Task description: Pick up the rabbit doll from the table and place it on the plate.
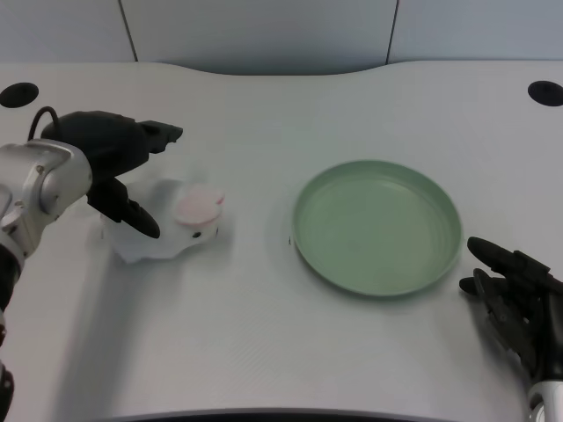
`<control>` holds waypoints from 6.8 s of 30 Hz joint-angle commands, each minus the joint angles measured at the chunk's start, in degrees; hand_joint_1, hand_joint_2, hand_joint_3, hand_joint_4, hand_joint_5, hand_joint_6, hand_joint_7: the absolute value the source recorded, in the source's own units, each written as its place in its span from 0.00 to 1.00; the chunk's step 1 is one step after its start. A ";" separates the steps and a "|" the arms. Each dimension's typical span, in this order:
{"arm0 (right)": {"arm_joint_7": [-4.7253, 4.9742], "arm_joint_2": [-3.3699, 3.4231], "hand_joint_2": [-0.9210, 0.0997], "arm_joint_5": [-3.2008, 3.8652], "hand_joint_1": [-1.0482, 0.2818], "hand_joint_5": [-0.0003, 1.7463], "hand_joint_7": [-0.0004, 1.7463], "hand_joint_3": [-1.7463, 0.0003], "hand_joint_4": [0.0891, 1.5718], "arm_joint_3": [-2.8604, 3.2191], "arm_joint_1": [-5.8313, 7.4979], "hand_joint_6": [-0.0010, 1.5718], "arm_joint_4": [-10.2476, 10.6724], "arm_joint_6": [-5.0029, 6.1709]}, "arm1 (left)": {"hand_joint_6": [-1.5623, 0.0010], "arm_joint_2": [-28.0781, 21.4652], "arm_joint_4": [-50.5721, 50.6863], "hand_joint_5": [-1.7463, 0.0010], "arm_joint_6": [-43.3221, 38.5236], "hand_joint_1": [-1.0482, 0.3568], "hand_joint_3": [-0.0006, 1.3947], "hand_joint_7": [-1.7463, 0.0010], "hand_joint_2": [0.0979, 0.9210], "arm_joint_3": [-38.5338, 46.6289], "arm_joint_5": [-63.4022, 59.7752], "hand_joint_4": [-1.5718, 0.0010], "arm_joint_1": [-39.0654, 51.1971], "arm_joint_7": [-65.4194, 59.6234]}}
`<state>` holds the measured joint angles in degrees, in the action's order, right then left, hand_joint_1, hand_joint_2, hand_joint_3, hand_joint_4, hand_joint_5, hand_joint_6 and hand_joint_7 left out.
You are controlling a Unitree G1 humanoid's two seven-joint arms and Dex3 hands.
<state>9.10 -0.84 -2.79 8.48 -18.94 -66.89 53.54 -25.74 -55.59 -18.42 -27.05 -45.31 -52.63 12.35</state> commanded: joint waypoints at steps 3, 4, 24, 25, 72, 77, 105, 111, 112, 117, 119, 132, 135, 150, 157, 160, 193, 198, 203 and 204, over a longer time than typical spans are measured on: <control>0.76 -0.88 0.00 0.27 0.53 0.49 0.01 0.83 0.38 0.52 0.64 0.59 -0.16 0.66 | 0.96 3.31 -8.27 0.99 0.83 0.00 0.01 0.99 0.99 -2.64 -0.41 0.98 -3.92 -3.03; 0.92 -0.80 0.00 0.29 0.53 0.49 0.01 0.83 0.38 0.57 0.69 0.59 -0.17 0.82 | 0.96 3.98 -9.45 0.99 1.04 0.00 0.01 0.99 0.99 -2.96 -0.28 0.98 -4.38 -3.29; 0.74 -1.08 0.00 0.22 0.54 0.48 0.01 0.83 0.40 0.53 2.54 0.59 0.87 2.20 | 0.98 10.45 -20.27 1.00 6.49 0.00 0.00 1.00 0.95 -11.78 -3.42 1.00 -7.19 -5.11; 0.66 -0.85 0.00 0.50 0.55 0.48 0.01 0.83 0.40 0.71 2.55 0.59 0.81 2.74 | 0.98 10.75 -20.48 1.00 6.95 0.00 0.00 1.00 0.95 -12.32 -3.74 1.00 -7.20 -5.23; -4.13 -0.87 0.00 2.87 0.59 0.49 0.01 0.83 0.40 3.44 2.38 0.59 -2.02 5.69 | 0.69 10.77 -22.93 0.20 5.77 0.56 0.08 0.23 0.97 -10.07 -1.41 0.72 -4.76 -21.82; -3.55 -0.40 0.00 2.98 0.58 0.49 0.01 0.83 0.41 3.57 1.81 0.60 -2.17 5.10 | 0.75 10.01 -22.38 0.14 4.39 0.59 0.14 0.16 0.99 -6.21 2.23 0.74 -5.91 -21.53; 3.76 1.59 0.00 -1.68 0.56 0.45 0.00 0.82 0.40 -0.30 2.06 0.59 -0.83 2.86 | 0.49 22.82 -19.07 0.00 -7.97 0.68 0.80 0.00 0.27 3.29 12.72 0.39 -16.50 -18.12; 4.40 2.73 0.00 -1.54 0.55 0.46 0.01 0.84 0.41 -0.72 2.32 0.60 -0.09 2.67 | 0.47 27.82 -19.73 0.00 -7.34 0.66 0.94 0.00 0.20 1.76 11.83 0.38 -17.45 -15.71; 4.87 2.80 0.00 -1.88 0.54 0.46 0.01 0.84 0.41 -0.84 2.39 0.60 0.10 2.76 | 0.47 28.58 -19.85 0.00 -7.31 0.66 0.95 0.00 0.20 1.43 11.59 0.38 -17.41 -15.58; 7.16 2.59 0.00 -3.95 0.54 0.48 0.01 0.83 0.42 -1.76 2.73 0.61 0.45 2.97 | 0.46 31.40 -20.47 0.00 -6.65 0.62 0.92 0.00 0.19 -1.10 9.41 0.39 -15.81 -17.40; 7.53 2.61 0.00 -4.01 0.53 0.48 0.01 0.83 0.42 -1.91 2.85 0.61 0.35 2.81 | 0.45 32.09 -20.72 0.00 -6.55 0.59 0.89 0.00 0.25 -1.70 8.89 0.38 -14.82 -17.72; 5.95 2.47 0.00 -3.33 0.53 0.48 0.00 0.83 0.39 -2.09 3.37 0.59 0.75 3.50 | 0.67 32.91 -21.45 0.32 -1.89 0.30 0.03 0.44 0.85 -5.25 6.33 0.71 -14.82 -14.54; 5.56 2.67 0.00 -2.90 0.53 0.48 0.00 0.83 0.38 -1.75 3.32 0.59 0.79 3.07 | 0.80 32.41 -21.55 0.38 -1.60 0.25 0.01 0.54 0.90 -6.94 4.84 0.86 -15.22 -13.68; 5.34 2.35 0.00 -2.53 0.54 0.49 0.00 0.82 0.37 -1.53 3.08 0.59 0.98 2.17 | 1.00 31.76 -21.46 1.00 0.56 0.03 0.01 1.00 0.97 -8.52 4.09 1.00 -16.18 -10.40; 2.59 2.01 0.00 -0.50 0.55 0.50 0.01 0.83 0.37 -0.62 2.34 0.60 0.08 2.60 | 1.00 28.40 -20.40 1.00 -2.15 0.04 0.01 1.00 0.98 -3.43 9.04 1.00 -15.39 -9.28; 2.28 1.91 0.00 -0.14 0.55 0.51 0.01 0.83 0.37 -0.24 2.11 0.60 -0.14 2.35 | 0.97 25.43 -19.44 0.99 -5.62 0.05 0.01 0.99 1.00 -0.01 12.40 0.98 -14.10 -8.41; 2.82 1.75 0.00 -0.39 0.58 0.49 0.01 0.83 0.38 -0.18 1.45 0.60 0.77 1.65 | 0.55 11.00 24.70 0.46 3.21 0.29 0.20 0.98 1.00 33.94 58.90 0.71 34.23 10.83; 3.52 1.69 0.00 -0.97 0.56 0.50 0.00 0.83 0.38 -0.47 2.13 0.59 1.66 1.61 | 0.50 12.48 34.87 0.29 11.69 0.27 0.23 0.98 1.00 36.33 65.13 0.75 40.98 12.01; 3.69 1.99 0.00 -0.47 0.55 0.50 0.00 0.84 0.38 -0.26 2.40 0.60 2.58 0.90 | 0.49 12.59 40.38 0.30 16.33 0.28 0.24 0.98 1.00 39.25 67.99 0.71 45.97 11.27; 4.26 1.89 0.00 -0.91 0.55 0.50 0.01 0.84 0.38 -0.40 2.44 0.60 2.67 0.90 | 0.49 12.64 40.88 0.30 16.94 0.28 0.24 0.98 1.00 39.94 68.52 0.70 46.69 11.31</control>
<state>12.69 1.63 -3.60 7.92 -17.16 -64.79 54.77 -12.65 -15.68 -2.43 11.39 22.18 -7.36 23.94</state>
